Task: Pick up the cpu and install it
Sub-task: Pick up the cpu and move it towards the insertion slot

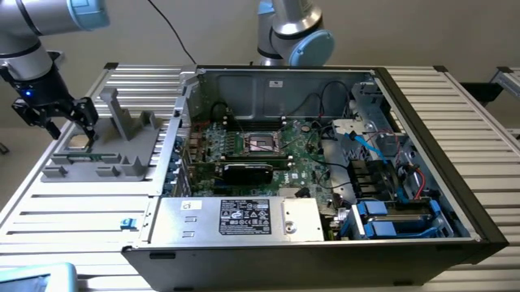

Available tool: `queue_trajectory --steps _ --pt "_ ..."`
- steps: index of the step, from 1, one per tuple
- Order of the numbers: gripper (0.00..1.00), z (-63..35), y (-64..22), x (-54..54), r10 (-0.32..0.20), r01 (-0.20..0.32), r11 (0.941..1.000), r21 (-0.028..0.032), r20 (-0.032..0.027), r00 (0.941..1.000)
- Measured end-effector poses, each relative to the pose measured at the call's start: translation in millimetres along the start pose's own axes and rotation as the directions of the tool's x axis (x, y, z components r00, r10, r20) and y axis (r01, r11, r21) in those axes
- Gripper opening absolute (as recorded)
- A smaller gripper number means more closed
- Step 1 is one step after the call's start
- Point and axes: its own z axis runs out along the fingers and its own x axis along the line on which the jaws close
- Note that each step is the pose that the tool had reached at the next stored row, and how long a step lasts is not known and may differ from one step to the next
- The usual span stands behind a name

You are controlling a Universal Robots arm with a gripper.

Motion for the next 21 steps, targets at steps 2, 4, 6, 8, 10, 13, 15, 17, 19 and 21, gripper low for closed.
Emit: queue_trajectory --steps 2,4,6,8,10,13,15,17,19,21 --pt "0.80 0.5 0.0 0.0 0.000 0.000 1.0000 -0.0001 0.0002 1.0000" --pt "0.80 2.7 -0.1 -0.1 0.000 0.000 1.0000 -0.0001 0.0003 1.0000" --pt "0.80 5.6 -0.2 -0.2 0.000 0.000 1.0000 -0.0002 0.0004 1.0000" --pt "0.80 8.9 -0.2 -0.3 0.000 0.000 1.0000 -0.0004 0.0001 1.0000" --pt "0.80 12.0 -0.1 -0.3 0.000 0.000 1.0000 -0.0008 0.0002 1.0000" --pt "0.80 14.1 0.4 -0.4 0.000 0.000 1.0000 -0.0011 0.0001 1.0000" --pt "0.78 14.8 0.5 -0.4 0.000 0.000 1.0000 -0.0011 -0.0001 1.0000" --pt "0.71 14.8 0.5 -0.4 0.000 0.000 1.0000 -0.0011 -0.0001 1.0000" --pt "0.71 15.1 0.5 -0.4 0.000 0.000 1.0000 -0.0012 0.0002 1.0000" --pt "0.71 16.1 0.5 -0.5 0.000 0.000 1.0000 -0.0018 0.0005 1.0000"
